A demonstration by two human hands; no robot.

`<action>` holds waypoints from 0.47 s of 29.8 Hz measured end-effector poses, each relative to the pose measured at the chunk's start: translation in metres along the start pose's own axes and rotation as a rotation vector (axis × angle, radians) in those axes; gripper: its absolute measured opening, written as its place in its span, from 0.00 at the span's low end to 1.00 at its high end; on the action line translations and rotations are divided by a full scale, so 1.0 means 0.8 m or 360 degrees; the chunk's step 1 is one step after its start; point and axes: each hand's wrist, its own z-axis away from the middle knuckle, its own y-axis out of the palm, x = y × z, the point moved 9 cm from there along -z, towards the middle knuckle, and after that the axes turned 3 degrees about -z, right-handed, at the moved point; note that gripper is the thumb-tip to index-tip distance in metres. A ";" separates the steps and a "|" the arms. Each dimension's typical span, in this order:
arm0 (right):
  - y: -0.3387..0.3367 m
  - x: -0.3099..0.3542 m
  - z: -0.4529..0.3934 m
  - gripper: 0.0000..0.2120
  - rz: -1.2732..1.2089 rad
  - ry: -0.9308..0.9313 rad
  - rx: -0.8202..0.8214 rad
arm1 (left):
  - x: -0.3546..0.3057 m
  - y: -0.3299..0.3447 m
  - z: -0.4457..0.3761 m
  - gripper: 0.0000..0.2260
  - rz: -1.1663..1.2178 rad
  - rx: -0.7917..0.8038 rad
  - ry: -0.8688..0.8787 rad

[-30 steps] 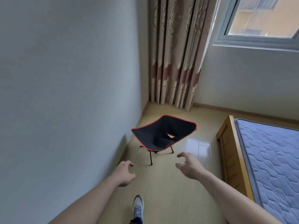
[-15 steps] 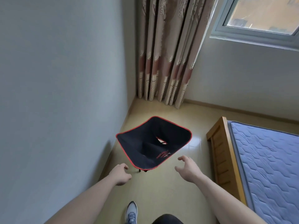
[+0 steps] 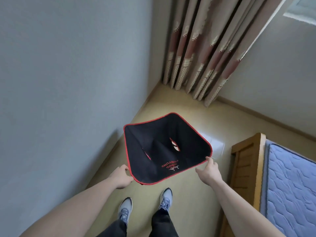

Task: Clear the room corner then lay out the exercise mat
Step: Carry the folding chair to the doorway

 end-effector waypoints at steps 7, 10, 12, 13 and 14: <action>0.009 -0.015 -0.181 0.42 0.0110 0.0090 0.0084 | -0.006 0.074 -0.088 0.29 0.0278 0.0064 -0.0393; 0.015 -0.029 -0.236 0.44 0.0152 0.0155 0.0084 | -0.014 0.109 -0.105 0.23 0.0493 0.0094 -0.0546; 0.024 -0.046 -0.273 0.44 0.0092 0.0253 0.0124 | -0.019 0.131 -0.114 0.17 0.0662 0.0099 -0.0658; 0.032 -0.056 -0.291 0.43 0.0014 0.0328 0.0160 | -0.017 0.142 -0.124 0.17 0.0723 0.0052 -0.0720; 0.039 -0.064 -0.301 0.42 -0.0075 0.0385 0.0180 | -0.014 0.146 -0.125 0.15 0.0767 0.0001 -0.0774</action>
